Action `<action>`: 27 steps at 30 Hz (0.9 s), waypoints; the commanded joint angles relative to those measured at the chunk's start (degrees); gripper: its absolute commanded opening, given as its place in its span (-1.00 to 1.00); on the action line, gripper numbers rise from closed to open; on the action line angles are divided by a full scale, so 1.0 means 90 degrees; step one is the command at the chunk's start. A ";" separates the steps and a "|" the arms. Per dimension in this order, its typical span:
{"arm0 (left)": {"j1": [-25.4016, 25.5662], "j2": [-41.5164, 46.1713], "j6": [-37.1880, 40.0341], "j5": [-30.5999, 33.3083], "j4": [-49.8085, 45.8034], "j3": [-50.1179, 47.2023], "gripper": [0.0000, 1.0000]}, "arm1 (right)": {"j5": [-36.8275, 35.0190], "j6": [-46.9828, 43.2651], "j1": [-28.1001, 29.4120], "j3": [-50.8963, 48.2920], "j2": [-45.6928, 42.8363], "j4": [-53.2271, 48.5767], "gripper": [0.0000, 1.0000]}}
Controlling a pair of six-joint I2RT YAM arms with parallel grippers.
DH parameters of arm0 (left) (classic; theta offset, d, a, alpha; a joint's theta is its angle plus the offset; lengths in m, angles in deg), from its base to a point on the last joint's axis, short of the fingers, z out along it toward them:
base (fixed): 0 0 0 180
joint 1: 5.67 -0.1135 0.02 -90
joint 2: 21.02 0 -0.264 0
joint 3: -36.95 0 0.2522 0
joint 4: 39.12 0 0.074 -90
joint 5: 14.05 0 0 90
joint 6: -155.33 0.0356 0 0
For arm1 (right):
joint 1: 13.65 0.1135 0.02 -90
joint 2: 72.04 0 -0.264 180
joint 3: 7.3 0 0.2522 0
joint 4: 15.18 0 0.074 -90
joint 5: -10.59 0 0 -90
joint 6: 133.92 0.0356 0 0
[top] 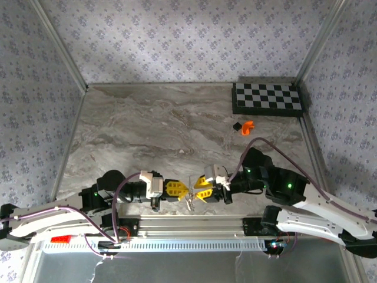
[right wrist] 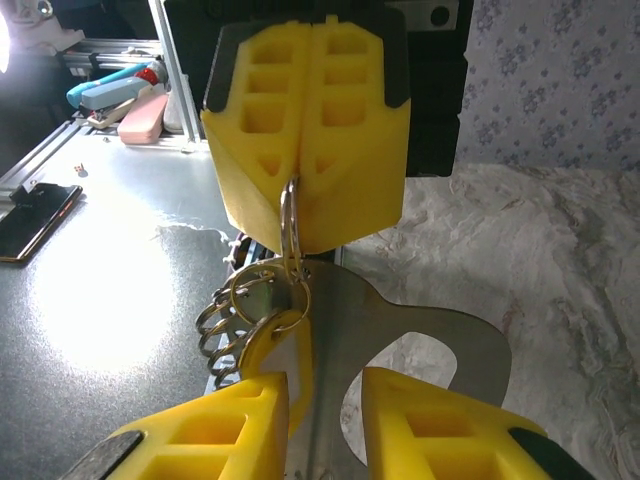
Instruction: Put the keys on the keyring
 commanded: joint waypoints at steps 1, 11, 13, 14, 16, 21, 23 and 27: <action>-0.0005 0.0081 -0.0066 -0.0150 0.0292 0.0109 -1.00 | 0.0030 0.0126 0.0035 -0.0061 -0.0165 0.0304 -0.47; -0.0002 0.0094 -0.0104 -0.0117 0.0244 0.0109 -1.00 | 0.0155 0.0184 0.0048 -0.0214 -0.0306 0.0823 -0.50; -0.0001 0.0080 -0.0096 -0.0097 0.0241 0.0104 -1.00 | 0.0208 0.0217 0.0043 -0.0246 -0.0287 0.0918 -0.50; -0.0002 0.0081 -0.0096 -0.0097 0.0237 0.0109 -1.00 | 0.0226 0.0243 0.0041 -0.0265 -0.0268 0.0982 -0.50; 0.0000 0.0071 -0.0086 -0.0083 0.0217 0.0116 -1.00 | 0.0279 0.0295 0.0051 -0.0295 -0.0195 0.1095 -0.48; -0.0002 0.0070 -0.0086 -0.0076 0.0204 0.0127 -1.00 | 0.0355 0.0436 0.0063 -0.0361 -0.0013 0.1410 -0.45; 0.0003 0.0073 -0.0086 -0.0071 0.0189 0.0129 -1.00 | 0.0383 0.0475 0.0063 -0.0373 0.0020 0.1498 -0.45; -0.0003 0.0083 -0.0110 -0.0113 0.0212 0.0126 -1.00 | 0.0317 0.0481 0.0063 -0.0374 0.0108 0.1514 -0.54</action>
